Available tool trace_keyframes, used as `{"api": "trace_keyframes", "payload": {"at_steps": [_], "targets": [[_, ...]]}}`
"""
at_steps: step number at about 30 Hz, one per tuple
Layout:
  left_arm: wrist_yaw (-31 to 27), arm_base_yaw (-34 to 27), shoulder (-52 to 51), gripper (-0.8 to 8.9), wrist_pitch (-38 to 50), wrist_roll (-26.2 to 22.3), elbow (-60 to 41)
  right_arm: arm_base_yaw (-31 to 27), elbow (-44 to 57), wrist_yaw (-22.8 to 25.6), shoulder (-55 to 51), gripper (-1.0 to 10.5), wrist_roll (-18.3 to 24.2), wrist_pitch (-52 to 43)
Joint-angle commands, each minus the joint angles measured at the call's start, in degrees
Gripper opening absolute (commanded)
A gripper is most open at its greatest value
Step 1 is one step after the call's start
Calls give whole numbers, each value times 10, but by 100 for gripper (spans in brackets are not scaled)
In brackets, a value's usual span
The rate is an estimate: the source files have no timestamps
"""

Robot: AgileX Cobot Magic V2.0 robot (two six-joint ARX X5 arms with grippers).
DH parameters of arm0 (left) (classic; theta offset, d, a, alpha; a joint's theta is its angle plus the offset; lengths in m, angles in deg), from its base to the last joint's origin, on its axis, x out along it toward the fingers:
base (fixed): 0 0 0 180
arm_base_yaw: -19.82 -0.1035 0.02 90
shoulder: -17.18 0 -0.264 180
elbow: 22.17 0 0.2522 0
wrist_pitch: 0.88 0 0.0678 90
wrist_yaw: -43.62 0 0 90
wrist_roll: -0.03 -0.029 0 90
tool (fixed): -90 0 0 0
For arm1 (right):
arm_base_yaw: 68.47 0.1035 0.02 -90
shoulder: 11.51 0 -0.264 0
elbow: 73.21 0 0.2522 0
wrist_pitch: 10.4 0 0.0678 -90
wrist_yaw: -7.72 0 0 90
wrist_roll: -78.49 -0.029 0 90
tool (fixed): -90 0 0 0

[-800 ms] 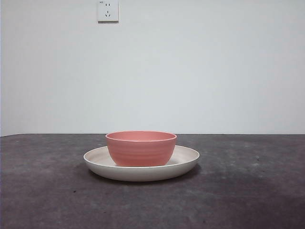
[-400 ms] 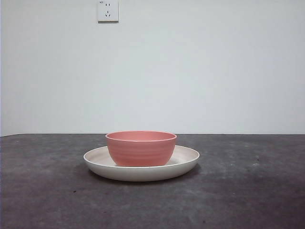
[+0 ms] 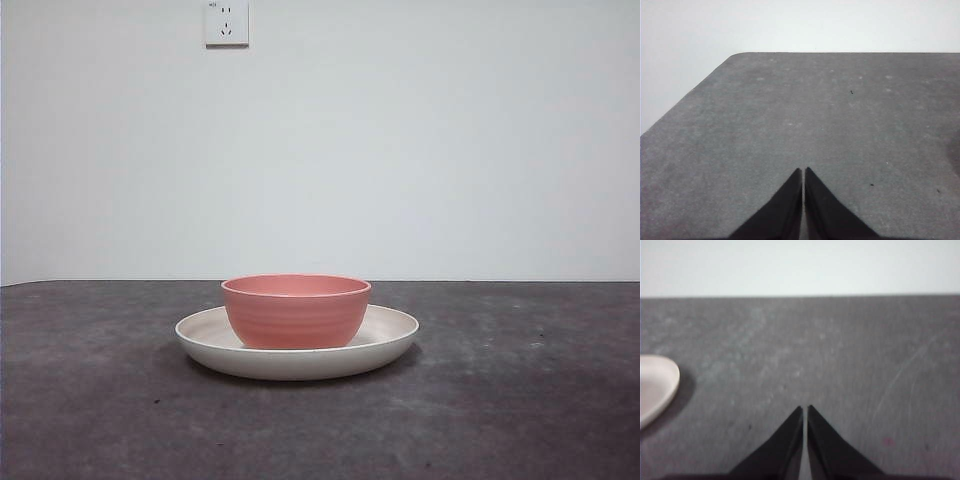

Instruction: Place the red bowl on the white plate

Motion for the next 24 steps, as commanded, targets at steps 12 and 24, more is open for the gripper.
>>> {"api": "trace_keyframes", "payload": {"at_steps": [12, 24], "targets": [[-1, -1, -1, 9, -4, 1, -12, -1, 5, 0, 0, 10, -10, -7], [-1, -1, -1, 9, -4, 1, -12, -1, 5, 0, 0, 10, -10, -7]]}}
